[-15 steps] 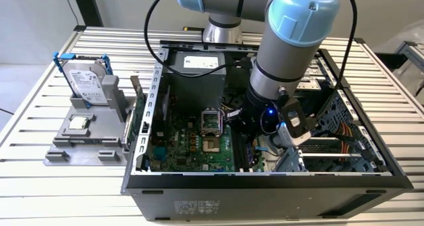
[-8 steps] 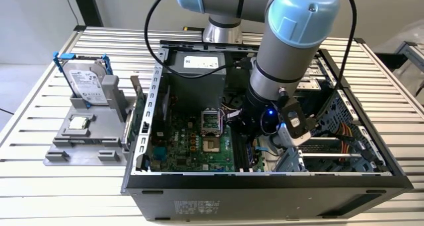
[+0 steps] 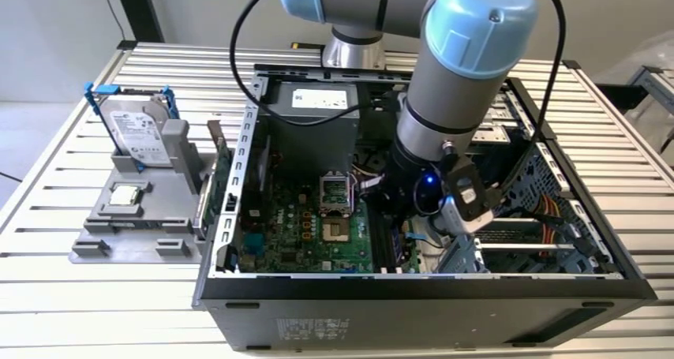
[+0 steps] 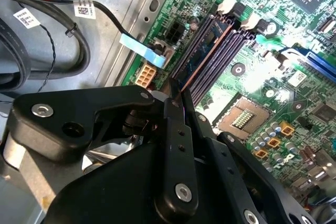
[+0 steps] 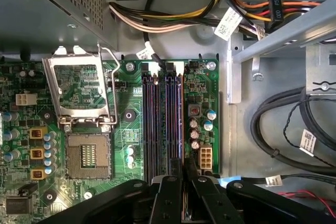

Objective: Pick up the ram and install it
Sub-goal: 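Insert the ram into the slot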

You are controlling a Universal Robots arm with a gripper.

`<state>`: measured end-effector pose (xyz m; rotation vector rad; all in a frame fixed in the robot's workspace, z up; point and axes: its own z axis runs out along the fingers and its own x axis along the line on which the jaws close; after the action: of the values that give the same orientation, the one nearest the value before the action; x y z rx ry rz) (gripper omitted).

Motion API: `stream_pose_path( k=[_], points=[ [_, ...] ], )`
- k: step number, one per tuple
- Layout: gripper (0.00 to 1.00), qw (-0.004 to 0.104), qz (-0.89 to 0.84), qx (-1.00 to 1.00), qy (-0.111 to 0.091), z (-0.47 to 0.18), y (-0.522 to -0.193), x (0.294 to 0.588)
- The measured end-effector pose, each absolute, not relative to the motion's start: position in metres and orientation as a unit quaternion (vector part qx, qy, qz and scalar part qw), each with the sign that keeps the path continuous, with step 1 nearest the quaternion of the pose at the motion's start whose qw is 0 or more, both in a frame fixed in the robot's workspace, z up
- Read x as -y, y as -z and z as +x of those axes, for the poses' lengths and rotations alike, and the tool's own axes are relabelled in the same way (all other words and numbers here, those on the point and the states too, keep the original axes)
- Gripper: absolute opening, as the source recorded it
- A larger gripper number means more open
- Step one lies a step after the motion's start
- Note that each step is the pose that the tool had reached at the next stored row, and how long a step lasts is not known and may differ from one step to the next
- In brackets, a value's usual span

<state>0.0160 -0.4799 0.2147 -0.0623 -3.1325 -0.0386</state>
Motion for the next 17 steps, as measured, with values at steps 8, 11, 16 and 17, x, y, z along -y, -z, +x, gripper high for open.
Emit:
stream_pose_path(
  k=[8,11,16,17],
  points=[
    [0.00,0.004,-0.020,1.000,0.012,0.0160,-0.2138,0.4799],
    [0.00,0.004,-0.020,1.000,0.012,0.0160,-0.2138,0.4799],
    [0.00,0.004,-0.020,1.000,0.012,0.0160,-0.2138,0.4799],
    [0.00,0.004,-0.020,1.000,0.012,0.0160,-0.2138,0.4799]
  ],
)
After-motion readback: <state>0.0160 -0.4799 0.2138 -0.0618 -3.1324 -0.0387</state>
